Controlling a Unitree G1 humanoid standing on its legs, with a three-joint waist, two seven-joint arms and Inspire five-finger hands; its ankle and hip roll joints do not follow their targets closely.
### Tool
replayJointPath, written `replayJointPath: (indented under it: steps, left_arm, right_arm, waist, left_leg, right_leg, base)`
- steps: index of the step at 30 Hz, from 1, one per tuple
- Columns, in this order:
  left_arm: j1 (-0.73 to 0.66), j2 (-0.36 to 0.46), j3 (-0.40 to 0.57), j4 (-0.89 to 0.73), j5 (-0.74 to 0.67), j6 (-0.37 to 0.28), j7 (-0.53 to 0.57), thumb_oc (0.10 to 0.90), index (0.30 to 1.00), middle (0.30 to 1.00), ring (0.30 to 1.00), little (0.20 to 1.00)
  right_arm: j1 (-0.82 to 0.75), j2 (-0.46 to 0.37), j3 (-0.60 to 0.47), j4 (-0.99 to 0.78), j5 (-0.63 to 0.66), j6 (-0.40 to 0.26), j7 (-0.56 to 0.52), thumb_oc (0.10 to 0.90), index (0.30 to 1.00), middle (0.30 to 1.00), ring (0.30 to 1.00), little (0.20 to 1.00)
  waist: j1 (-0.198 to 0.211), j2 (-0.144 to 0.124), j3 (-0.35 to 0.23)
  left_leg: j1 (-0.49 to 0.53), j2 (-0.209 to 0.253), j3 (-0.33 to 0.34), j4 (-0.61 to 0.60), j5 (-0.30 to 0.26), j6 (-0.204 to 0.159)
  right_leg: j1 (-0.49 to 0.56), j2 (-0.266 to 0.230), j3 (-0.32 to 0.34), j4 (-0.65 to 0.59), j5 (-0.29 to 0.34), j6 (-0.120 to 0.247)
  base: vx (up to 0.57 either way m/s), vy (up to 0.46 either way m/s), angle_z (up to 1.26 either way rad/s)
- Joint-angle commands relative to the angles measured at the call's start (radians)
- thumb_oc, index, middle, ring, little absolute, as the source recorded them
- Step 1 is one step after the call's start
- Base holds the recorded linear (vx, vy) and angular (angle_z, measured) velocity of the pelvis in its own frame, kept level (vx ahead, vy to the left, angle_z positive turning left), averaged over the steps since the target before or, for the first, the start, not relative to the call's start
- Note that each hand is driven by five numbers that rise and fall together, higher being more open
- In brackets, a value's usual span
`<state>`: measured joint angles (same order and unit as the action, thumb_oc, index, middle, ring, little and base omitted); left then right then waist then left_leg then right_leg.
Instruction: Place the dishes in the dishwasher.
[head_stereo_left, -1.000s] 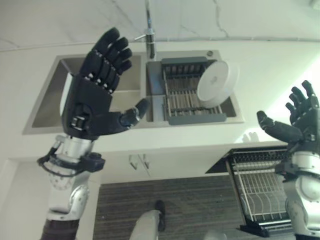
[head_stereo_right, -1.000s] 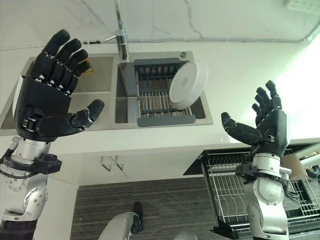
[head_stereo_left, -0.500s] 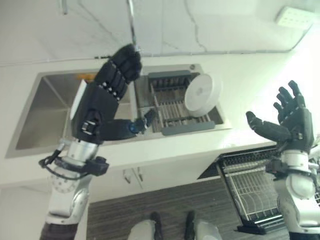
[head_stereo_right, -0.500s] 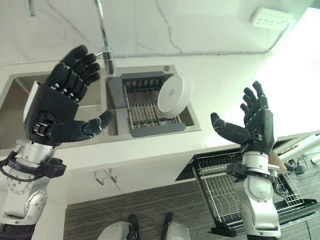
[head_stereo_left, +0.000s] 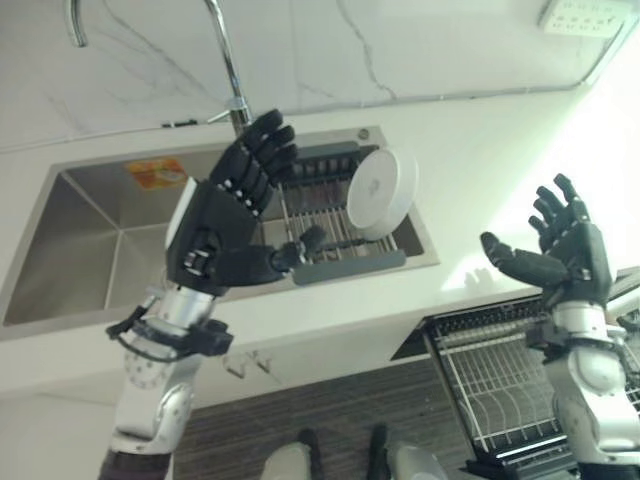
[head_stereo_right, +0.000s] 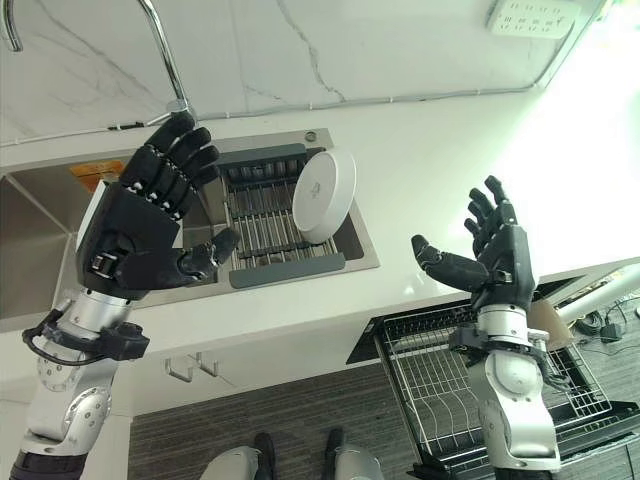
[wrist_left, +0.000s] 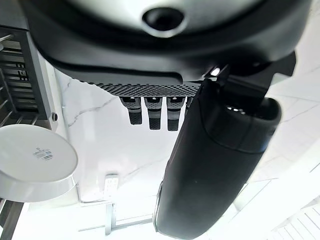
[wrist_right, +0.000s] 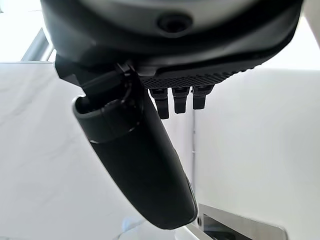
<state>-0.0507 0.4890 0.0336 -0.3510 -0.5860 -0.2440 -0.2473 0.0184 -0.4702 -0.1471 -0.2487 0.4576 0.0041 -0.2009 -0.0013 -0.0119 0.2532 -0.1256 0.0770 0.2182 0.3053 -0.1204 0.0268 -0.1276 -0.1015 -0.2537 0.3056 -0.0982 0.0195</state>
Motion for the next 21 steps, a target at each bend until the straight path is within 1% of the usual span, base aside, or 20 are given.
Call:
replayJointPath:
  steps: [1,4,6,8,9,10,14,15,17,21]
  left_arm:
    - [-0.058,0.007,-0.001,-0.060,-0.045,-0.089,0.004,0.800,0.900,0.900,0.900,0.900]
    - [-0.061,0.015,-0.018,-0.045,-0.037,-0.093,0.016,0.800,0.900,0.900,0.900,0.900]
    - [-0.071,0.017,-0.037,-0.025,-0.016,-0.099,0.031,0.800,0.900,0.900,0.900,0.900]
    - [-0.080,0.014,-0.051,-0.004,-0.008,-0.092,0.042,0.800,0.900,0.900,0.900,0.900]
    - [-0.077,0.014,-0.060,0.015,-0.011,-0.084,0.036,0.800,0.900,0.900,0.900,0.900]
    - [-0.074,0.011,-0.064,0.025,0.002,-0.082,0.038,0.800,0.900,0.900,0.900,0.900]
    - [-0.071,0.012,-0.072,0.048,0.009,-0.074,0.046,0.800,0.900,0.900,0.900,0.900]
    - [-0.066,0.010,-0.073,0.056,0.010,-0.075,0.046,0.800,0.900,0.900,0.900,0.900]
    - [-0.062,0.015,-0.074,0.064,0.009,-0.079,0.049,0.800,0.900,0.900,0.900,0.900]
    - [-0.061,0.016,-0.078,0.069,0.011,-0.077,0.051,0.800,0.900,0.900,0.900,0.900]
  right_arm:
    - [-0.134,-0.061,0.007,-0.020,0.040,-0.088,0.074,0.800,0.900,0.900,0.900,0.900]
    - [-0.171,-0.090,0.035,0.009,0.070,-0.096,0.107,0.800,0.900,0.900,0.900,0.900]
    - [-0.205,-0.098,0.053,0.044,0.098,-0.131,0.095,0.800,0.900,0.900,0.900,0.900]
    - [-0.238,-0.091,0.064,0.086,0.142,-0.137,0.096,0.800,0.900,0.900,0.900,0.900]
    - [-0.271,-0.088,0.071,0.132,0.184,-0.136,0.093,0.800,0.900,0.900,0.900,0.900]
    - [-0.290,-0.083,0.073,0.153,0.198,-0.139,0.087,0.800,0.900,0.900,0.900,0.900]
    - [-0.334,-0.078,0.071,0.211,0.225,-0.136,0.067,0.800,0.900,0.900,0.900,0.900]
    - [-0.351,-0.077,0.065,0.238,0.230,-0.130,0.048,0.800,0.900,0.900,0.900,0.900]
    - [-0.356,-0.082,0.059,0.255,0.232,-0.120,0.029,0.800,0.900,0.900,0.900,0.900]
    - [-0.364,-0.081,0.050,0.280,0.241,-0.093,0.018,0.800,0.900,0.900,0.900,0.900]
  waist:
    - [-0.008,-0.007,-0.071]
    - [0.002,-0.009,-0.076]
    - [0.011,-0.009,-0.080]
    - [0.021,-0.010,-0.082]
    - [0.034,-0.012,-0.085]
    - [0.042,-0.013,-0.086]
    - [0.056,-0.017,-0.090]
    - [0.064,-0.018,-0.093]
    - [0.070,-0.018,-0.096]
    - [0.076,-0.017,-0.100]
  left_leg:
    - [0.035,-0.010,-0.074,-0.005,-0.076,-0.062]
    - [0.042,-0.009,-0.077,-0.005,-0.080,-0.067]
    - [0.043,-0.009,-0.084,-0.005,-0.081,-0.069]
    - [0.045,-0.012,-0.094,-0.005,-0.084,-0.069]
    - [0.052,-0.013,-0.102,-0.005,-0.087,-0.069]
    - [0.055,-0.013,-0.105,-0.005,-0.088,-0.069]
    - [0.063,-0.018,-0.119,-0.005,-0.091,-0.068]
    - [0.067,-0.019,-0.125,-0.005,-0.092,-0.068]
    - [0.071,-0.019,-0.129,-0.005,-0.093,-0.069]
    - [0.077,-0.021,-0.135,-0.005,-0.094,-0.070]
  right_leg:
    - [0.043,0.000,0.059,-0.006,-0.047,0.093]
    - [0.044,-0.002,0.060,-0.006,-0.049,0.096]
    - [0.044,-0.002,0.063,-0.006,-0.050,0.096]
    - [0.050,-0.002,0.062,-0.006,-0.052,0.096]
    - [0.059,-0.007,0.053,-0.006,-0.054,0.096]
    - [0.064,-0.008,0.047,-0.006,-0.056,0.094]
    - [0.078,-0.009,0.037,-0.006,-0.062,0.090]
    - [0.086,-0.011,0.031,-0.006,-0.066,0.088]
    - [0.093,-0.013,0.024,-0.006,-0.069,0.088]
    - [0.104,-0.015,0.017,-0.006,-0.074,0.086]
  base:
    - [0.04,-0.027,0.01]
    - [0.04,-0.033,0.04]
    - [0.04,-0.037,0.06]
    - [0.07,-0.039,0.09]
    - [0.09,-0.031,0.18]
    - [0.10,-0.029,0.23]
    - [0.06,-0.006,0.23]
    - [0.06,0.004,0.29]
    - [0.05,0.010,0.11]
    - [0.03,0.015,0.07]
